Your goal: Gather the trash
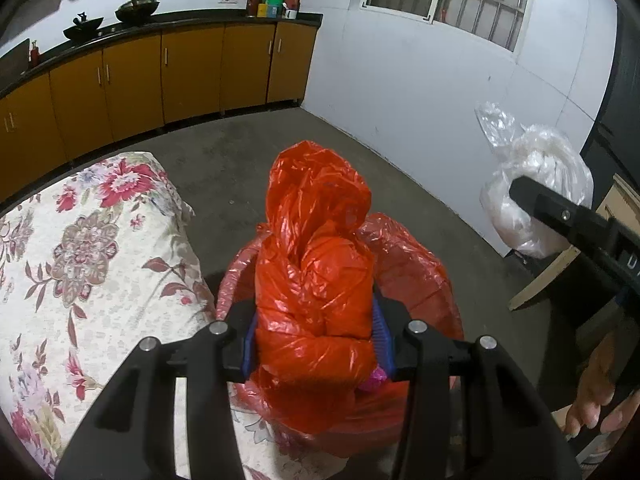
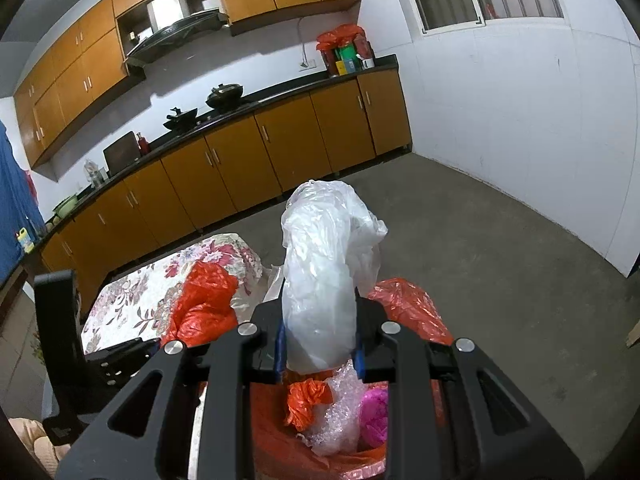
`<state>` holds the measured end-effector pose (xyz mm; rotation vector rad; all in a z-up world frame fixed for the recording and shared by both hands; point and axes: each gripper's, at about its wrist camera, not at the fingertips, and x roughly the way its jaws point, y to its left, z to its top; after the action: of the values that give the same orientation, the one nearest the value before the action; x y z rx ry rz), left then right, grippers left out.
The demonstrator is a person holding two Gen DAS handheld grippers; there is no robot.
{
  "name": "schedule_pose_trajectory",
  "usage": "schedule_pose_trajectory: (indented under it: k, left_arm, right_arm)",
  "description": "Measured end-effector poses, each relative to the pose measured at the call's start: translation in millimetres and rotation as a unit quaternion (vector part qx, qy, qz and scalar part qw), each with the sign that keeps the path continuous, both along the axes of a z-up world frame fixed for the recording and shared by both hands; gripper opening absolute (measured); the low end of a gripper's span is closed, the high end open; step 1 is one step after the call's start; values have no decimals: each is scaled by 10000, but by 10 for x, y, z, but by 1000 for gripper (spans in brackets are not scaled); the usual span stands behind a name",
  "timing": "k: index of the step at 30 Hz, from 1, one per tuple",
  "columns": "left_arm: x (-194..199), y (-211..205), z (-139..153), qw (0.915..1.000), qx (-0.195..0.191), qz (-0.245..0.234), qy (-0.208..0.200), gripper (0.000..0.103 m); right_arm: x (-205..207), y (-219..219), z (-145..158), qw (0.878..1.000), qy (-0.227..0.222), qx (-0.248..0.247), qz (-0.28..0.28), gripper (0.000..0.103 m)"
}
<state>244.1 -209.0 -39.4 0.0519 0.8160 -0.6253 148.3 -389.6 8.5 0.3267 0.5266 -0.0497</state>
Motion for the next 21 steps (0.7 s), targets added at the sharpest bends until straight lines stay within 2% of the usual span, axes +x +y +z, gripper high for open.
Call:
schedule_pose_trajectory:
  k: [3,4,6,7,8,15,21]
  left_arm:
    - [18,-39,-36,10000,-15,-30,71,48]
    - [31,-47,-47,9999,-24,-39,97,49]
    - [51,-61,-87,9998,-38,-44,167,52]
    - [65,-67,-112,9998,-31,-49,208,54]
    - [74,-69,-131,9997,-19,-43,233,55]
    - [100,12,-222,9993,59,71,361,64]
    - [67,181,-116,9993,69,281,248,67]
  right_arm:
    - [4,3,0,10000,-24,39,22,28]
    - [11,-5,1,10000,-39,75,45,32]
    - [24,-17,4,9999,-54,136,74,48]
    - [24,-28,8,9998,-73,162,75,61]
    - [18,-34,6,9997,-111,183,73,66]
    - [-36,-74,-22,9997,-87,206,-17,67]
    - [-160,-47,87,9998,-179,56,-120,70]
